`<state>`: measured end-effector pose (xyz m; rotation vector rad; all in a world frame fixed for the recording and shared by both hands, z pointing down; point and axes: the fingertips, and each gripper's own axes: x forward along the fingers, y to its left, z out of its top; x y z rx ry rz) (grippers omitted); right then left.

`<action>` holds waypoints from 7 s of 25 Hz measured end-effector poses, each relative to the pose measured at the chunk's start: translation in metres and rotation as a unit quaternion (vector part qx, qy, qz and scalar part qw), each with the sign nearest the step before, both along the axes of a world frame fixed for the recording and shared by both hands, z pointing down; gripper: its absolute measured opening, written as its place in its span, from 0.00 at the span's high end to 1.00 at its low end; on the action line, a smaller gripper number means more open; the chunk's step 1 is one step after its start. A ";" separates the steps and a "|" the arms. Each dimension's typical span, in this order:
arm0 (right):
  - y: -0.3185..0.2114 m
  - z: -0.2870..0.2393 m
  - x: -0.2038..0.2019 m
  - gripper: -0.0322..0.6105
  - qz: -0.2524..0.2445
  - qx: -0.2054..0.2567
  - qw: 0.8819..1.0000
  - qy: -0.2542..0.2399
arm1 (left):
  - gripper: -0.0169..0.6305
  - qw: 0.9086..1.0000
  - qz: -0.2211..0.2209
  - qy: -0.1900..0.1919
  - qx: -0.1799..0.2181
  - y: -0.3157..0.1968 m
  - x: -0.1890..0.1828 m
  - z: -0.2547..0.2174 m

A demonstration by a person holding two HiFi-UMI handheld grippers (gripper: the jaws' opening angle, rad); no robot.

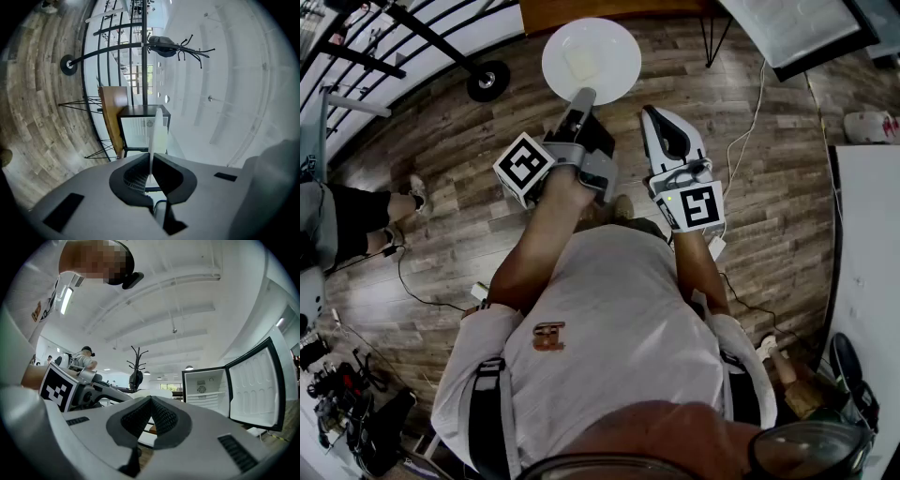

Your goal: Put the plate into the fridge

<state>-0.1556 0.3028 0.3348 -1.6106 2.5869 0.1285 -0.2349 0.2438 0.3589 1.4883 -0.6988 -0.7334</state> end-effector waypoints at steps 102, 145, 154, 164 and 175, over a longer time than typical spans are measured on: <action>-0.511 0.011 0.220 0.90 -0.041 -0.008 0.999 0.024 | 0.93 0.999 -0.041 -0.010 -0.006 -0.535 0.229 0.003; -0.581 0.007 0.262 0.90 -0.156 0.001 0.988 -0.004 | 0.93 0.980 -0.183 0.002 -0.079 -0.644 0.255 0.029; -0.575 0.008 0.265 0.90 -0.146 0.007 0.989 -0.004 | 0.93 0.979 -0.185 0.014 -0.081 -0.648 0.255 0.031; -0.576 0.009 0.265 0.90 -0.140 0.006 0.990 -0.012 | 0.93 0.979 -0.189 0.025 -0.078 -0.655 0.253 0.031; -0.578 0.022 0.265 0.90 -0.138 -0.009 0.990 -0.007 | 0.89 0.983 -0.181 0.024 -0.035 -0.655 0.252 0.026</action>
